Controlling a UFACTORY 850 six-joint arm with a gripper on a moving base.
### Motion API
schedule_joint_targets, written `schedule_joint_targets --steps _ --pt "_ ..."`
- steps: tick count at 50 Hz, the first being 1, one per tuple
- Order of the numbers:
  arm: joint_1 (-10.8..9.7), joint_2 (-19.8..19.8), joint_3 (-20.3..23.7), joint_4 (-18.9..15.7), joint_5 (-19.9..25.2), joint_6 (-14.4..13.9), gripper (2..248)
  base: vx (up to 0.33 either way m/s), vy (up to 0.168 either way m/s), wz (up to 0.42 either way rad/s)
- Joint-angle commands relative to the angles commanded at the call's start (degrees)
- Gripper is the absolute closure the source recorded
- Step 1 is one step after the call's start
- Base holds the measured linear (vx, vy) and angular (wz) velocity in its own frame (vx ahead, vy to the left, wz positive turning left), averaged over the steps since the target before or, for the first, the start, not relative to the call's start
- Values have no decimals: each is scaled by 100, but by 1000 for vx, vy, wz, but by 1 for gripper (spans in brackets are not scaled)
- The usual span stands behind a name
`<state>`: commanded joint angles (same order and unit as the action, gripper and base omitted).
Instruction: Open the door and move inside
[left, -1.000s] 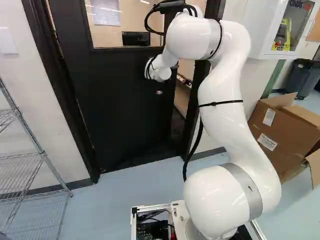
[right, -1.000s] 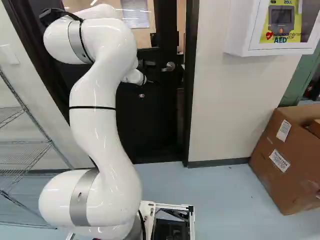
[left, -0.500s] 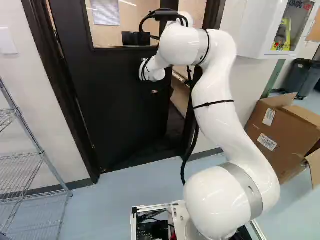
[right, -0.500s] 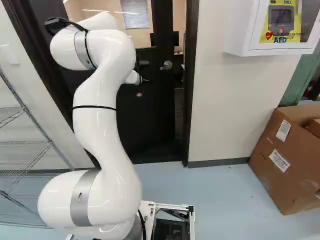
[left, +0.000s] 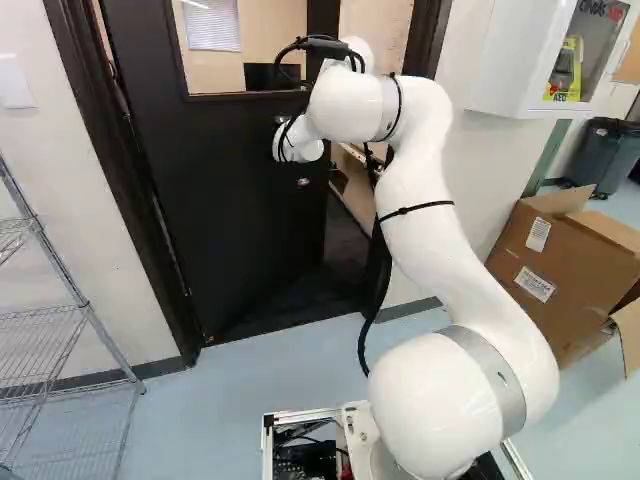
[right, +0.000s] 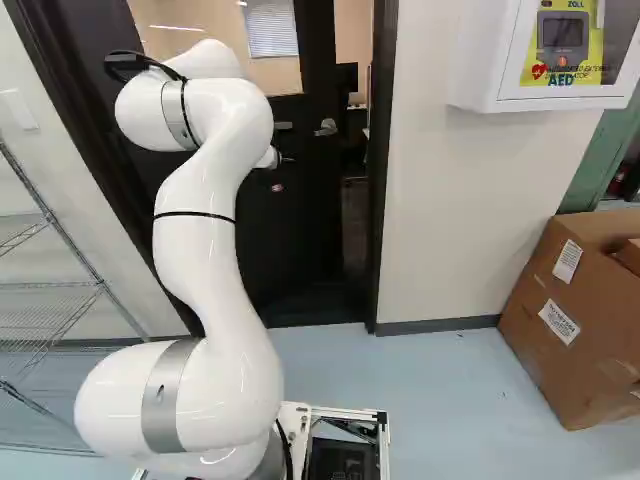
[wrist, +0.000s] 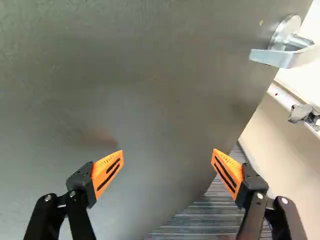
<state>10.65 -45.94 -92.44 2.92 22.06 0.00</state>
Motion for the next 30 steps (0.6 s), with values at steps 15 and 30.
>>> schedule_joint_targets --steps 15,30 --pt "-2 -2 -3 0 0 0 3 0 0 0" --pt "-9 395 548 0 0 0 3 0 0 0"
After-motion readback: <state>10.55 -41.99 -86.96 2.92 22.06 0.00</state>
